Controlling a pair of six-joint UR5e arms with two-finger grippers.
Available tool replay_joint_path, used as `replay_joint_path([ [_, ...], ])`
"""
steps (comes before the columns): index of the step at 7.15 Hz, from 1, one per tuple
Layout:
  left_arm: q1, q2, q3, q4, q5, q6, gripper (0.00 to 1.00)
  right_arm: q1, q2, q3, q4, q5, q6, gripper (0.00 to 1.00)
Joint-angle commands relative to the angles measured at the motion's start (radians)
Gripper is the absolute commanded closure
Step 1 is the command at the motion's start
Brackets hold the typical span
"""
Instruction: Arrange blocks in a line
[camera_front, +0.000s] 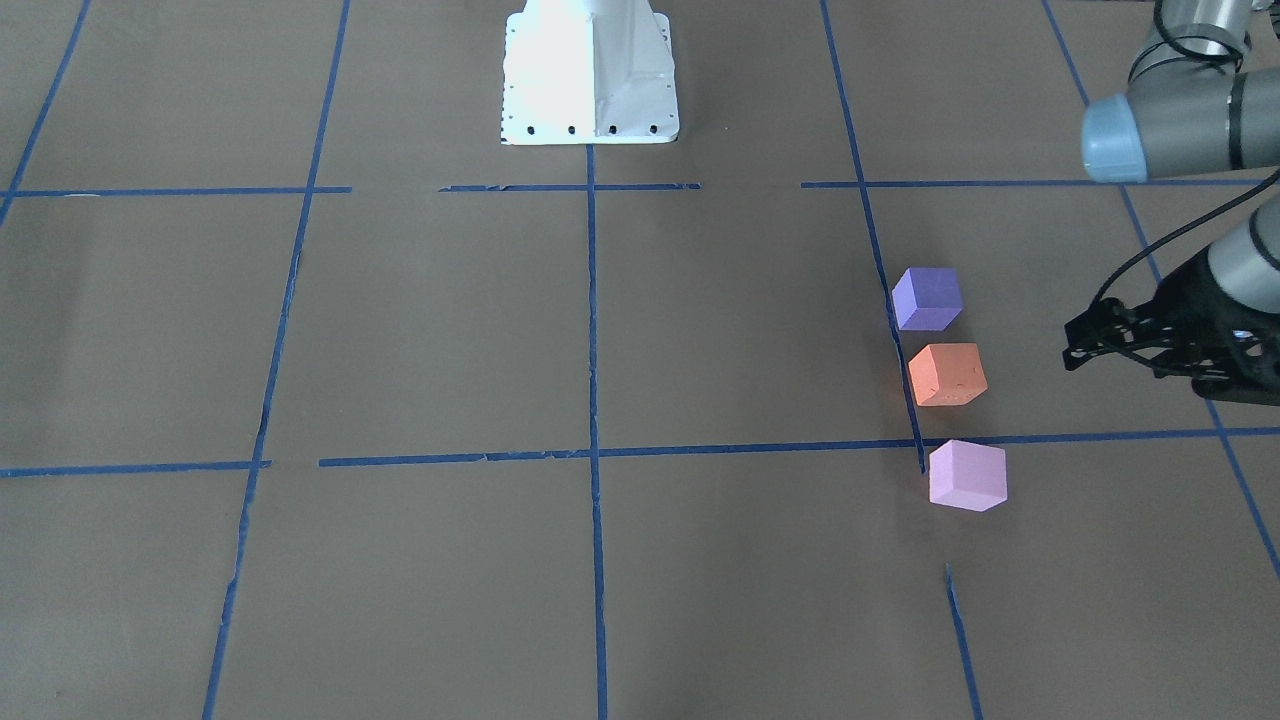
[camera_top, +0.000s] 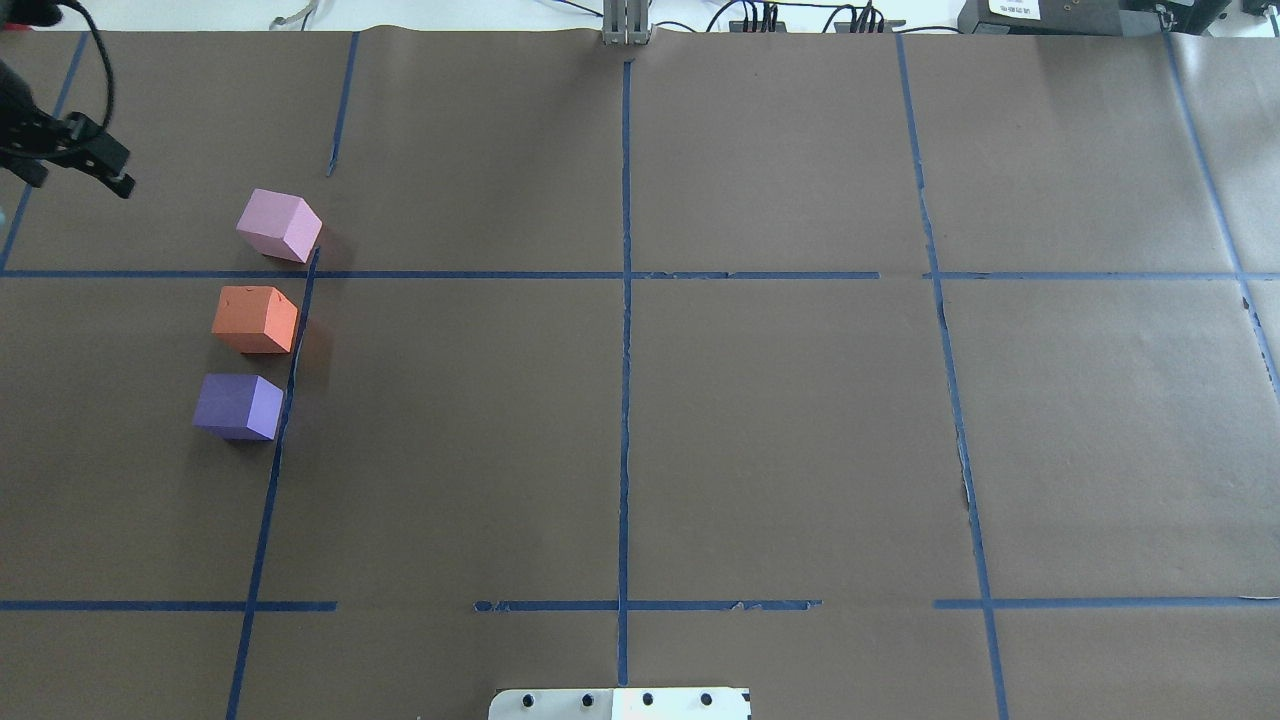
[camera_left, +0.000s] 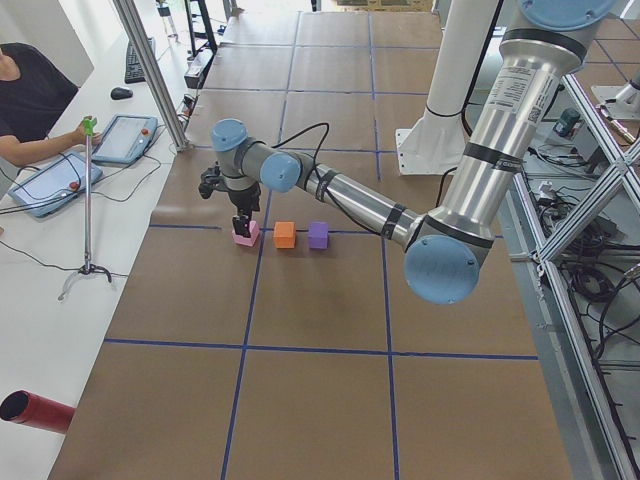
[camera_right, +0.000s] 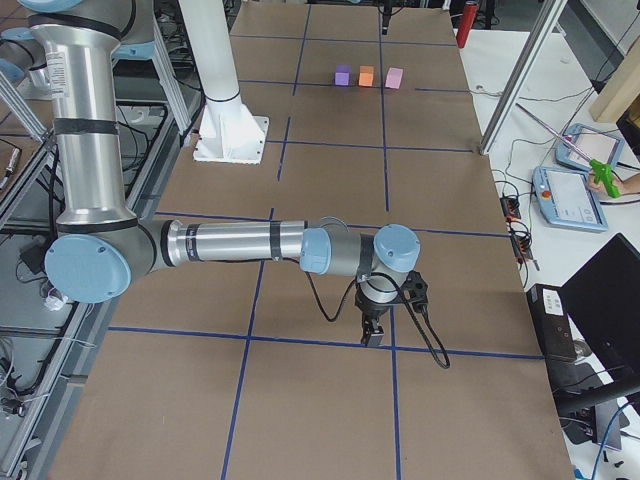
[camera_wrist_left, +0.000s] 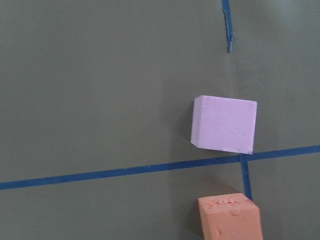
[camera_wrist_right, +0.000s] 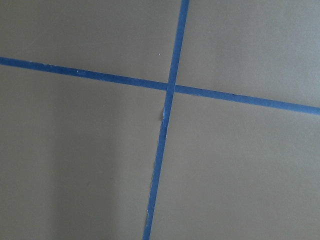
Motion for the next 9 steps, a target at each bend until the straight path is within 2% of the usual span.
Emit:
replay_joint_path([
  [1, -0.190, 0.106, -0.009, 0.035, -0.003, 0.293, 0.00, 0.000, 0.000, 0.000, 0.000, 0.000, 0.001, 0.00],
  [3, -0.354, 0.223, 0.034, 0.018, -0.004, 0.537, 0.00, 0.000, 0.000, 0.000, 0.000, 0.000, 0.000, 0.00],
  [4, -0.422, 0.254, 0.095, 0.015, -0.004, 0.646, 0.00, 0.000, 0.000, 0.000, 0.000, 0.000, 0.000, 0.00],
  [5, -0.444, 0.292, 0.111, 0.012, -0.006, 0.696, 0.00, 0.000, 0.000, 0.000, 0.000, 0.000, 0.001, 0.00],
  [8, -0.443, 0.298, 0.106, 0.018, -0.007, 0.650, 0.00, 0.000, 0.000, 0.001, 0.000, 0.000, 0.001, 0.00],
  [9, -0.443, 0.295, 0.097, 0.014, -0.007, 0.559, 0.00, 0.000, 0.000, 0.000, 0.000, 0.000, 0.001, 0.00],
])
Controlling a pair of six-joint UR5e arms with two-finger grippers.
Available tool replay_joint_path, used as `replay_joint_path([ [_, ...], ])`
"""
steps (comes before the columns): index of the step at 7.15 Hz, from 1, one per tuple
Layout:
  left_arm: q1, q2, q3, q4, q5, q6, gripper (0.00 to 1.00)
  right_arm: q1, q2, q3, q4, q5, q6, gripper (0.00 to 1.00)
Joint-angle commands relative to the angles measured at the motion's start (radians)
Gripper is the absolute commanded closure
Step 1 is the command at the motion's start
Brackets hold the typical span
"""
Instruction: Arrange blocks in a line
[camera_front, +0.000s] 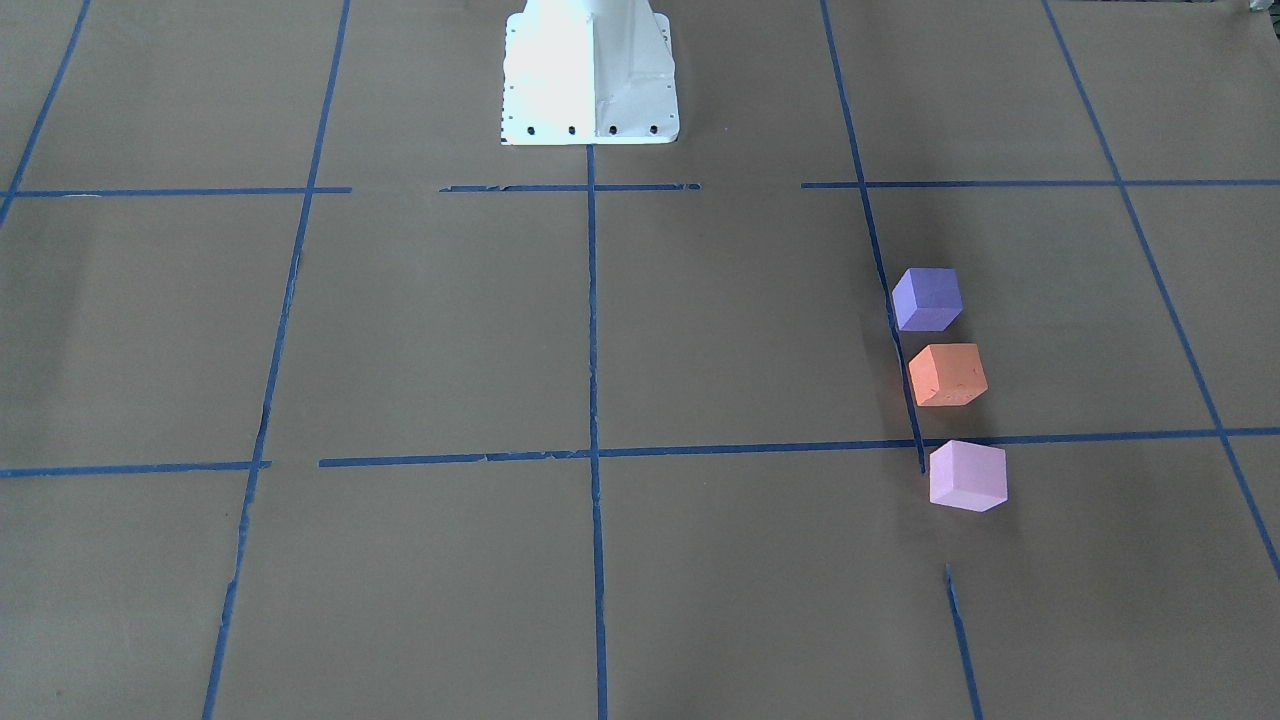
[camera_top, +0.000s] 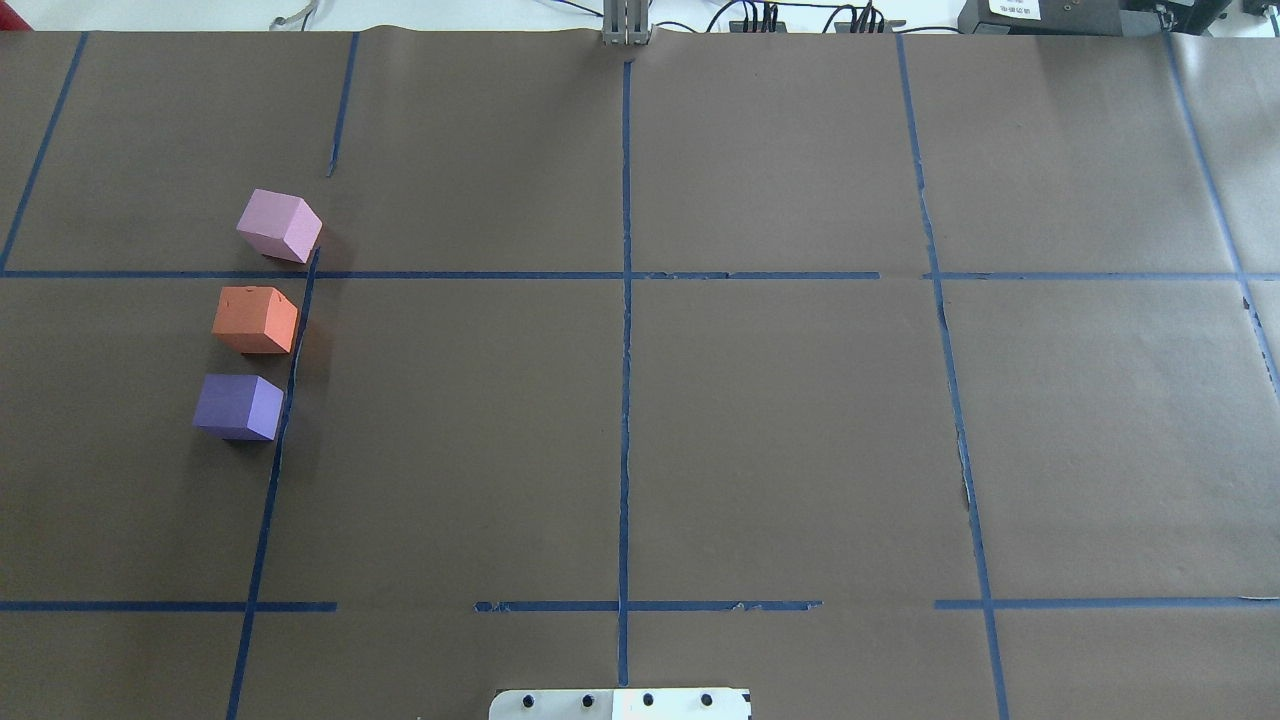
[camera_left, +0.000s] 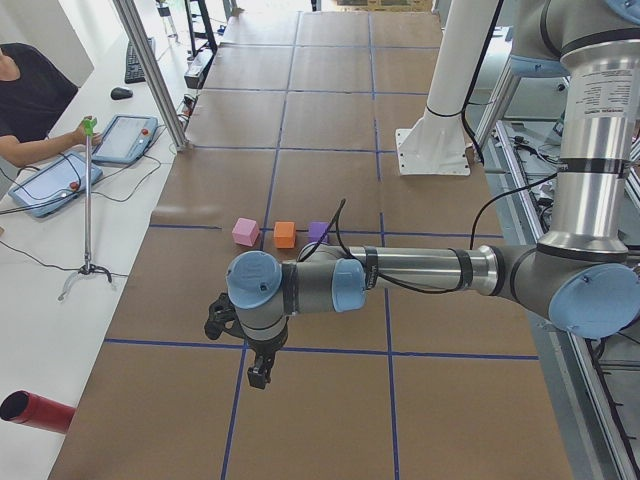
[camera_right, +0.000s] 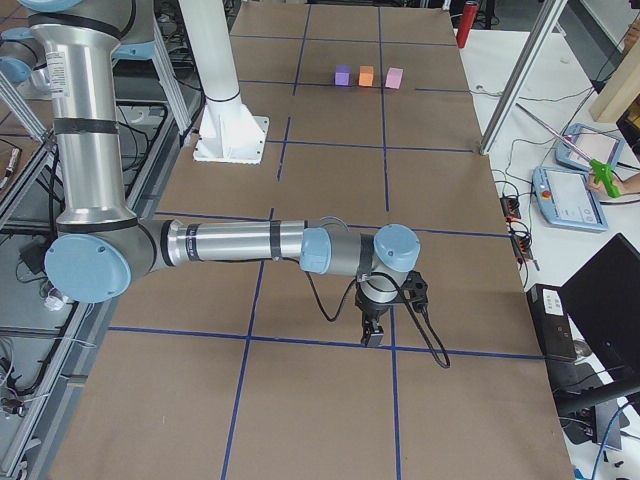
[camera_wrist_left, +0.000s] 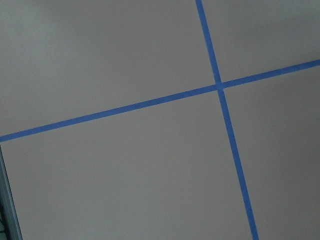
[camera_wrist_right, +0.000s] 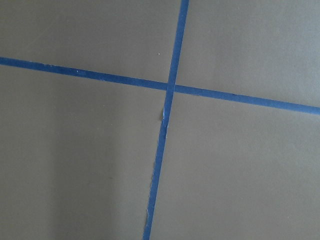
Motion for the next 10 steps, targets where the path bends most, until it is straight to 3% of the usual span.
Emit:
replay_joint_path([
  [1, 0.004, -0.005, -0.006, -0.007, -0.001, -0.125, 0.00, 0.000, 0.000, 0.001, 0.000, 0.000, 0.000, 0.00],
  [10, 0.067, 0.001, 0.013, -0.061, 0.001, -0.115, 0.00, 0.000, 0.000, 0.000, 0.000, 0.000, -0.001, 0.00],
])
